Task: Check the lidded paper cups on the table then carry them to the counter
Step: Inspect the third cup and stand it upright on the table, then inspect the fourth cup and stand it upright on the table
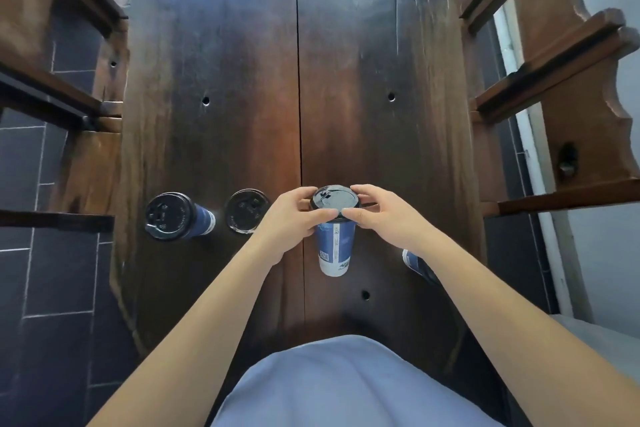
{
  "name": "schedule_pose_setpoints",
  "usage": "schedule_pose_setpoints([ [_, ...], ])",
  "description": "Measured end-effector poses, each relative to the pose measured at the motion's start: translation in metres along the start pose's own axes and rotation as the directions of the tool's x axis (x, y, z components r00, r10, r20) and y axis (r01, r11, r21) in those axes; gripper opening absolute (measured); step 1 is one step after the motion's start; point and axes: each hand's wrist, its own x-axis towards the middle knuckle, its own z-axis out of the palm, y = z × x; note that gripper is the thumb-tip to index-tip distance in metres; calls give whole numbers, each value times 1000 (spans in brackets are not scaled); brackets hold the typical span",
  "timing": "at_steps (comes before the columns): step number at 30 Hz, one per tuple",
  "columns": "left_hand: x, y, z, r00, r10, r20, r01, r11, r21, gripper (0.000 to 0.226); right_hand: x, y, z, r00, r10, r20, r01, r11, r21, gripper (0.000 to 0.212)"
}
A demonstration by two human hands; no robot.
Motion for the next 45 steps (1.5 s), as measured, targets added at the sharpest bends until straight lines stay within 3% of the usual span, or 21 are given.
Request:
schedule_pose_setpoints([
  [3,9,-11,2,988,111,-103,-95,985,147,60,17,3,2,998,-56,32,56,998,16,63],
  [9,7,-35,14,953,238,-190,-217,968,124,71,35,14,8,991,-136,-2,136,989,60,62],
  [13,8,-49,21,951,223,-212,-184,964,191,72,34,23,20,988,-157,-11,157,986,54,65],
  [21,5,-62,28,953,220,-208,-171,958,230,66,29,27,31,977,-212,-26,207,971,-124,69],
  [28,5,-53,26,956,203,-212,-131,941,312,65,30,24,35,976,-211,-54,204,972,-116,68],
  [30,5,-48,25,963,171,-207,-108,952,285,69,28,23,33,979,-194,-55,187,976,-113,69],
  [34,-12,-26,24,964,75,-255,15,942,334,101,16,25,19,986,-149,-80,138,983,-124,75],
  [37,-42,-5,34,902,302,-309,-105,847,522,95,-13,44,-1,955,-219,-199,178,962,-207,61],
  [40,-56,7,60,875,441,-199,-281,798,533,73,-55,79,-27,930,-214,-299,110,938,-330,55],
  [43,-46,2,98,930,364,51,-331,769,546,65,-90,116,-47,956,-70,-283,-30,941,-336,73],
  [45,-33,-3,125,937,285,204,-350,764,541,68,-105,135,-56,984,53,-169,-100,953,-285,93],
])
